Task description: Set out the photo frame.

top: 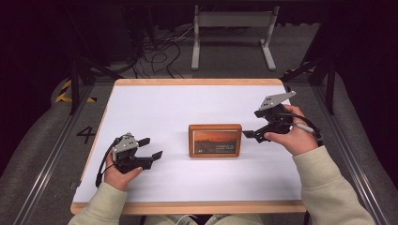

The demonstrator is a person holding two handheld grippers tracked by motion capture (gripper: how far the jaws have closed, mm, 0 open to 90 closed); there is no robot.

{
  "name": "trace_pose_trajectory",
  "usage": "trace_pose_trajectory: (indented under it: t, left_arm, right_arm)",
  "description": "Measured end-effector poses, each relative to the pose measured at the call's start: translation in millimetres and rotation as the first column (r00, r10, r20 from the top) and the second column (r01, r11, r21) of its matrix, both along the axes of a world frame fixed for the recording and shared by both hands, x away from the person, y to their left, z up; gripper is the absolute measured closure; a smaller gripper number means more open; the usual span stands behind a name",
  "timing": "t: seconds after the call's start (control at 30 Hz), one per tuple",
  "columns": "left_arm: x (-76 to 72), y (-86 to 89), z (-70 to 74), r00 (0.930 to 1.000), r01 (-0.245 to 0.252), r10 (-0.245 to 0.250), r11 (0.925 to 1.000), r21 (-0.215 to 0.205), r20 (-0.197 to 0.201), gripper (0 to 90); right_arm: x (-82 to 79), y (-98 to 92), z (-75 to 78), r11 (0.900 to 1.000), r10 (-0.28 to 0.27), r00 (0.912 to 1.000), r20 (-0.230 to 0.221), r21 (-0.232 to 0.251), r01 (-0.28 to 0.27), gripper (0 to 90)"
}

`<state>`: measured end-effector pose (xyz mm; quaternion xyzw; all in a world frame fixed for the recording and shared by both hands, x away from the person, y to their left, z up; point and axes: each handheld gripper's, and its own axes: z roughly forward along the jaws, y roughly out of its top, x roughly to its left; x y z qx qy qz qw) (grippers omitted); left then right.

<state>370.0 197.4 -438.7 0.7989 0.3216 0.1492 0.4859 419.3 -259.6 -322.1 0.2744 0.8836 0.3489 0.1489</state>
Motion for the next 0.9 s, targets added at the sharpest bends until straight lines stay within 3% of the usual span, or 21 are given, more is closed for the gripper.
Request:
trace_pose_trajectory:
  t: [0.33,0.9]
  left_arm:
    - [-3.6,4.9,1.2,1.0,-0.005,0.005,1.0,-0.007,-0.003,26.1]
    - [-6.6,11.2,-1.0,0.9997,-0.022,0.021,0.9996,-0.016,-0.011,26.0]
  right_arm:
    - [-17.9,-25.1,-24.9,0.995,-0.054,0.998,0.034,0.09,0.05,12.4]
    - [-39.5,-54.2,-84.1,0.979,-0.118,0.9918,0.05,0.17,0.108,11.7]
